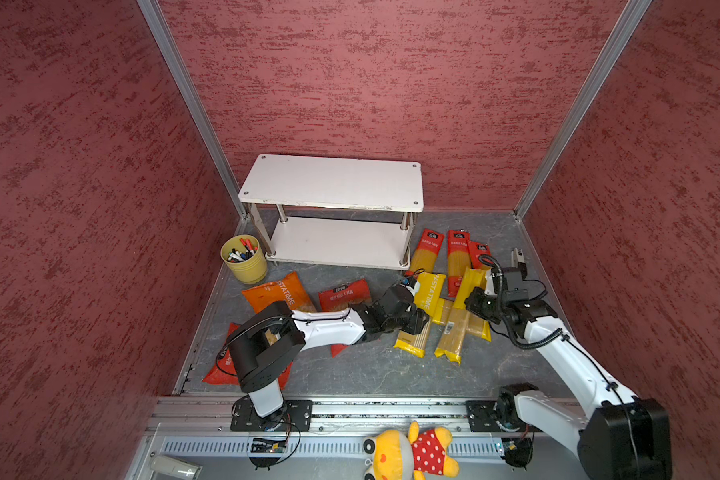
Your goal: Place and organize the pasta boxes and bags onto the shelf
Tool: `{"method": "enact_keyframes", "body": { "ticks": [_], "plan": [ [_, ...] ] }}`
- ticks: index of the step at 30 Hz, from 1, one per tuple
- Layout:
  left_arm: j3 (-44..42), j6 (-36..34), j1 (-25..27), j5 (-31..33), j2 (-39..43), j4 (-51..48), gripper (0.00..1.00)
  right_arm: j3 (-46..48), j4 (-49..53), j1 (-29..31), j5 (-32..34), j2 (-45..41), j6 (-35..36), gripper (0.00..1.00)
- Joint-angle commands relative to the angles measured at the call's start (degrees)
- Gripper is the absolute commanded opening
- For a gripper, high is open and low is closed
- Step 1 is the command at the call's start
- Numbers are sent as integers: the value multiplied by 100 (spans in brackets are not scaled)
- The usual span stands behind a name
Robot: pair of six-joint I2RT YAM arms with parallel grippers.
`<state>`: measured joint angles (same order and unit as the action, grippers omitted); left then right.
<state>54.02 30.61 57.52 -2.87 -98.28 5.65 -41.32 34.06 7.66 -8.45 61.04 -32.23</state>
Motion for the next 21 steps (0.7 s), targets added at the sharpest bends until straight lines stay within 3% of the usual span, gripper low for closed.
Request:
{"method": "enact_keyframes", "body": {
  "ticks": [1, 11, 21],
  "plan": [
    [-84, -38, -34, 81, 208, 157, 58, -624, 178, 3, 661, -49, 195, 8],
    [-85, -29, -40, 68, 204, 173, 58, -826, 460, 244, 1725, 322, 251, 6],
    [-107, -30, -49, 102, 228, 127, 58, -491, -272, 998, 1315, 872, -477, 11]
  ]
}}
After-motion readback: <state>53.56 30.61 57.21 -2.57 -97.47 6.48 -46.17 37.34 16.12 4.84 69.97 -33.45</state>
